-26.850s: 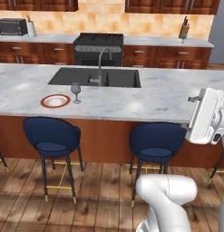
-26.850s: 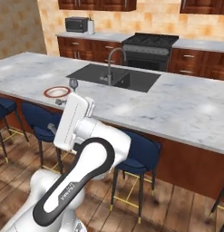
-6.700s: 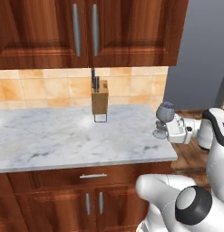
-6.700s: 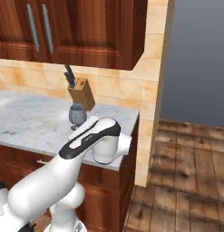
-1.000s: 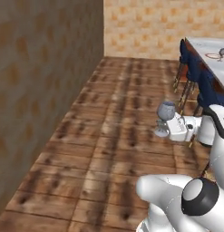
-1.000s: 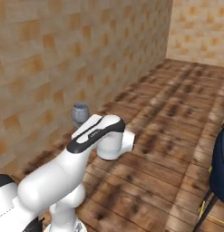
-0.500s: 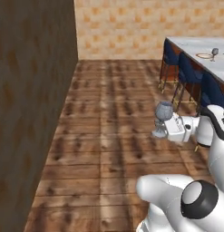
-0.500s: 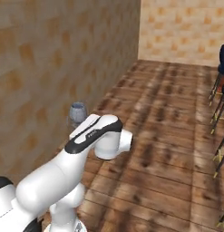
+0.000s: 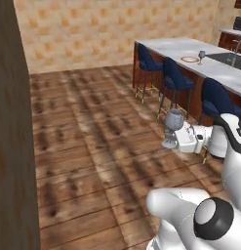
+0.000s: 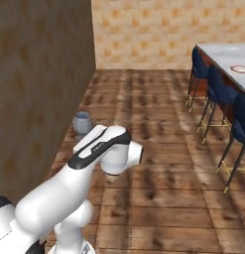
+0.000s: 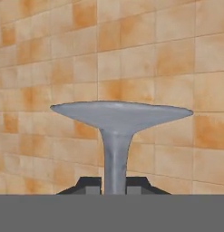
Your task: Retrieve the wine glasses from the counter and place one next to each plate.
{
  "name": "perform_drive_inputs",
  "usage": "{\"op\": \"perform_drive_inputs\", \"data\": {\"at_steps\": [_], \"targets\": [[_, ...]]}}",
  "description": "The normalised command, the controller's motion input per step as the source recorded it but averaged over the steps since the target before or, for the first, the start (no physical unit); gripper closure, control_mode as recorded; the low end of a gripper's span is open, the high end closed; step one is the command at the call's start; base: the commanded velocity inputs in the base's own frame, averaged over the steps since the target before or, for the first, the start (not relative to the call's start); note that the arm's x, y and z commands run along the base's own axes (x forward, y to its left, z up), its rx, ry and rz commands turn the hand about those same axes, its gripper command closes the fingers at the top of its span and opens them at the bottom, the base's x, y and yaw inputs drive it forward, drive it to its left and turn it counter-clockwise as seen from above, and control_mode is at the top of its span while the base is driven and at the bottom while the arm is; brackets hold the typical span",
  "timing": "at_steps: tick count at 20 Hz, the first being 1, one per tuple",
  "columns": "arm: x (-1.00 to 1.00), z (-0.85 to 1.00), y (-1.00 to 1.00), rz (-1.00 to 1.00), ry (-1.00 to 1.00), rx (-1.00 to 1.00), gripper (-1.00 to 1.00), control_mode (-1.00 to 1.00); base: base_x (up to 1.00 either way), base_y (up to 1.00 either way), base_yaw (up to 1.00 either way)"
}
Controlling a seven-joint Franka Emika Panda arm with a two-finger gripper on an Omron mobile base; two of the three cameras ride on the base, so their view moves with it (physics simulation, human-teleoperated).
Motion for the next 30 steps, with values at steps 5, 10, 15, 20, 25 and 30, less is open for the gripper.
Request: {"op": "perform_drive_inputs", "data": {"at_steps": [5, 10, 15, 20, 25, 30], "targets": [[0.00, 0.00, 0.00, 0.00, 0.00, 0.00, 1.00, 1.00, 1.00, 0.85, -0.66], [0.00, 0.00, 0.00, 0.00, 0.00, 0.00, 1.00, 1.00, 0.98, 0.83, -0.69], [0.00, 0.00, 0.00, 0.00, 0.00, 0.00, 1.00, 1.00, 0.89, 1.00, -0.47], [0.00, 0.00, 0.00, 0.00, 0.00, 0.00, 1.00, 1.00, 0.88, 1.00, -0.46], [0.00, 0.00, 0.00, 0.00, 0.00, 0.00, 1.00, 1.00, 0.82, 1.00, -0.40], [0.00, 0.00, 0.00, 0.00, 0.00, 0.00, 1.00, 1.00, 0.70, 1.00, -0.25]]}}
